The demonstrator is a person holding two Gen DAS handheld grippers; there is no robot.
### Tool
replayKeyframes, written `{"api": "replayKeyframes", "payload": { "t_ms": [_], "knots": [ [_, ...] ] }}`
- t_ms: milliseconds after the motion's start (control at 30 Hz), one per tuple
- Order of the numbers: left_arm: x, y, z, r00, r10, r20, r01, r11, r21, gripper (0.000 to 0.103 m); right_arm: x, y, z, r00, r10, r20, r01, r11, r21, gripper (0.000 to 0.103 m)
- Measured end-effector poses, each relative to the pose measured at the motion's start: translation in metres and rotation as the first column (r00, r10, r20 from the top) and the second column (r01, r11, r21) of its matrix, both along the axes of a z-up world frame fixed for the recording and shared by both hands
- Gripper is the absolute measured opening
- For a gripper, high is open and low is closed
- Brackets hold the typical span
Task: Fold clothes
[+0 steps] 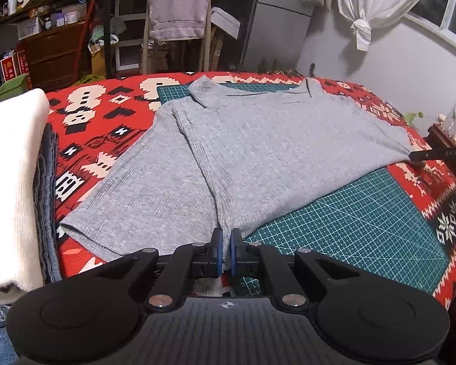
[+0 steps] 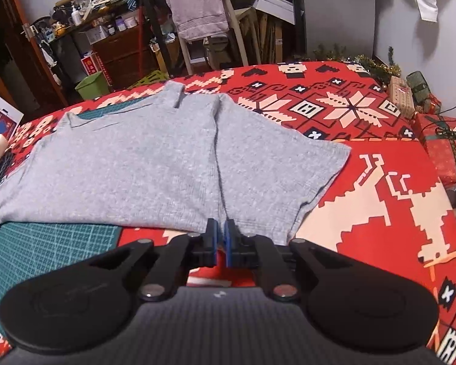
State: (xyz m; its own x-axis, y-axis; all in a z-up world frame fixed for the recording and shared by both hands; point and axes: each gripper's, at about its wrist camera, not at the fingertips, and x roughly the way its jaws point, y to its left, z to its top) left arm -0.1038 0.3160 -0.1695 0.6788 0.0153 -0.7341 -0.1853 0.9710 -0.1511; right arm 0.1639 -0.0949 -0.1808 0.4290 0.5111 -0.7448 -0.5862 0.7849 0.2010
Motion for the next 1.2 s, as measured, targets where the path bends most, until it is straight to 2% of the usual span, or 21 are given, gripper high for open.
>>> {"api": "replayKeyframes", "payload": {
  "t_ms": [233, 400, 600, 700, 733, 900, 1067, 1100, 1133, 1167, 1200],
  "knots": [
    [0.0, 0.002, -0.001, 1.0, 0.016, -0.011, -0.016, 1.0, -0.003, 0.006, -0.001, -0.001, -0.002, 1.0, -0.008, -0.001, 0.008, 1.0, -0.004, 0.007],
    [-0.005, -0.008, -0.002, 0.999, 0.006, -0.034, -0.005, 1.0, 0.029, 0.011, -0.004, -0.01, -0.004, 1.0, -0.028, -0.011, 0.028, 0.999, 0.014, 0.01],
    [-0.02, -0.008, 0.003, 0.999, 0.039, -0.031, -0.039, 0.999, 0.002, 0.011, -0.002, -0.042, 0.004, 0.993, -0.12, 0.012, 0.119, 0.992, 0.037, 0.013],
    [-0.025, -0.009, 0.005, 0.997, 0.07, -0.02, -0.07, 0.998, -0.003, 0.02, 0.015, -0.056, 0.005, 0.978, -0.207, 0.034, 0.206, 0.978, 0.033, 0.022],
    [-0.026, -0.009, 0.006, 0.997, 0.077, -0.02, -0.077, 0.997, -0.002, 0.023, 0.023, -0.059, 0.005, 0.973, -0.226, 0.048, 0.224, 0.974, 0.032, 0.022],
    [-0.03, -0.01, 0.008, 0.993, 0.117, -0.007, -0.117, 0.993, 0.006, 0.024, 0.072, -0.059, -0.004, 0.963, -0.248, 0.106, 0.249, 0.968, 0.003, 0.028],
    [-0.033, -0.007, 0.012, 0.987, 0.163, -0.004, -0.163, 0.987, 0.007, 0.028, 0.111, -0.05, -0.018, 0.963, -0.254, 0.091, 0.254, 0.967, 0.005, 0.031],
    [-0.034, -0.007, 0.013, 0.986, 0.169, -0.005, -0.169, 0.986, 0.011, 0.028, 0.115, -0.047, -0.019, 0.967, -0.239, 0.092, 0.241, 0.971, -0.002, 0.029],
    [-0.034, -0.007, 0.014, 0.985, 0.174, -0.006, -0.174, 0.985, 0.016, 0.028, 0.116, -0.042, -0.02, 0.972, -0.215, 0.099, 0.218, 0.976, -0.015, 0.008],
    [-0.034, -0.006, 0.015, 0.984, 0.178, -0.006, -0.178, 0.984, 0.02, 0.028, 0.115, -0.038, -0.02, 0.975, -0.195, 0.111, 0.199, 0.979, -0.034, 0.001],
    [-0.034, -0.005, 0.016, 0.983, 0.183, -0.005, -0.183, 0.983, 0.021, 0.028, 0.112, -0.033, -0.02, 0.976, -0.177, 0.131, 0.186, 0.981, -0.059, 0.001]
  ]
}}
